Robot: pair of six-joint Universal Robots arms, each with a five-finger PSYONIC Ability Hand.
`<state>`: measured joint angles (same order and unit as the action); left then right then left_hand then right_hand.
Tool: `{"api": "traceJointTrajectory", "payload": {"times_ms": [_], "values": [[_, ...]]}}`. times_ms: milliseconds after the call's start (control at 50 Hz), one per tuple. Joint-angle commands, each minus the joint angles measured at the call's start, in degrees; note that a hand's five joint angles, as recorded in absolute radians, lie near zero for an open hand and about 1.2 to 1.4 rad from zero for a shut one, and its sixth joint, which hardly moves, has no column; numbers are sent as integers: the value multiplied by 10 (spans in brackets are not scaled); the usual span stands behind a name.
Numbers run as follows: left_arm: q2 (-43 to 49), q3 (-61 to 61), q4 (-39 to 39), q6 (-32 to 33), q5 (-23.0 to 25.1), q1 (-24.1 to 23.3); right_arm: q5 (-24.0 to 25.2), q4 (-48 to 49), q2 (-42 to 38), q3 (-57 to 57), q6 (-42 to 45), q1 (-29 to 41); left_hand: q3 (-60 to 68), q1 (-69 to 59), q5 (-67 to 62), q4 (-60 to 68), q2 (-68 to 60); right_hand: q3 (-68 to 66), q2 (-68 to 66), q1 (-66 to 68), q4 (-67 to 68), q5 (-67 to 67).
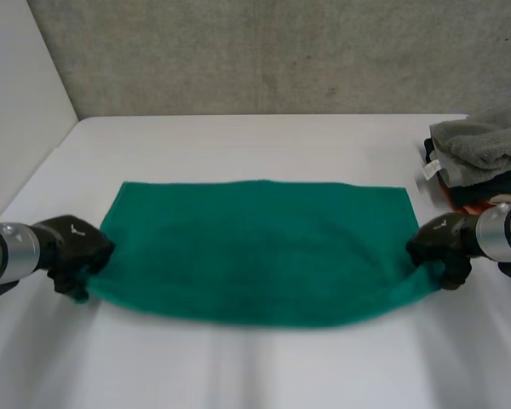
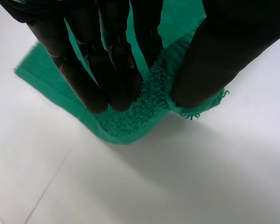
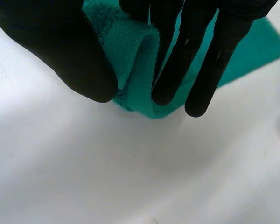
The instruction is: Fold the laundry.
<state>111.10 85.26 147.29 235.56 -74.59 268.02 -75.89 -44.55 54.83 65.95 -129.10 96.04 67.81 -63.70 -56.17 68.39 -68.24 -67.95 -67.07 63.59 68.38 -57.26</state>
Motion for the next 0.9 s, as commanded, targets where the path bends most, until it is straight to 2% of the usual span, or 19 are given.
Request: {"api": "traceJointTrajectory", "payload": {"times_ms": [20, 120, 160, 300, 360, 460, 480, 500, 540, 560, 660, 700, 780, 900], "values": [[87, -107, 33, -41, -24, -34, -20, 103, -44, -28, -94, -9, 122, -163, -138, 116, -118, -120, -129, 164, 116, -127], [158, -231, 84, -116, -42, -68, -43, 225, -69, -56, -212, -9, 122, -163, -138, 116, -118, -120, -129, 164, 116, -127], [182, -267, 94, -126, -46, -78, -55, 258, -81, -64, -233, -7, 122, -163, -138, 116, -118, -120, -129, 164, 116, -127], [300, -425, 107, -146, -85, -116, -82, 370, -134, -109, -255, 12, 122, -163, -138, 116, -118, -120, -129, 164, 116, -127], [341, -488, 108, -144, -118, -123, -90, 398, -161, -139, -258, 20, 122, -163, -138, 116, -118, -120, -129, 164, 116, -127], [388, -559, 124, -141, -142, -133, -102, 401, -206, -198, -254, 29, 122, -163, -138, 116, -118, -119, -127, 162, 114, -125], [395, -567, 129, -138, -143, -136, -102, 395, -213, -206, -252, 33, 112, -153, -128, 106, -108, 93, 84, -49, -97, 86], [403, -578, 135, -133, -146, -138, -109, 378, -226, -222, -246, 40, -178, 137, 161, -184, 182, 566, 557, -523, -571, 559], [406, -585, 143, -126, -147, -143, -119, 360, -238, -238, -235, 47, -489, 448, 472, -495, 493, 580, 571, -536, -584, 573], [407, -585, 147, -123, -148, -144, -125, 351, -242, -244, -229, 49, -578, 537, 562, -584, 582, 580, 571, -536, -584, 573], [387, -571, 191, -119, -151, -150, -162, 325, -229, -246, -217, 52, -578, 537, 562, -584, 582, 580, 571, -536, -584, 573], [374, -556, 194, -120, -151, -150, -163, 326, -215, -234, -225, 51, -578, 537, 562, -584, 582, 580, 571, -536, -584, 573], [345, -510, 196, -117, -147, -147, -138, 343, -184, -200, -250, 48, -578, 537, 562, -584, 582, 580, 571, -536, -584, 573], [349, -490, 236, -110, -125, -141, -48, 403, -186, -189, -277, 50, -578, 537, 562, -584, 582, 580, 571, -536, -584, 573]]}}
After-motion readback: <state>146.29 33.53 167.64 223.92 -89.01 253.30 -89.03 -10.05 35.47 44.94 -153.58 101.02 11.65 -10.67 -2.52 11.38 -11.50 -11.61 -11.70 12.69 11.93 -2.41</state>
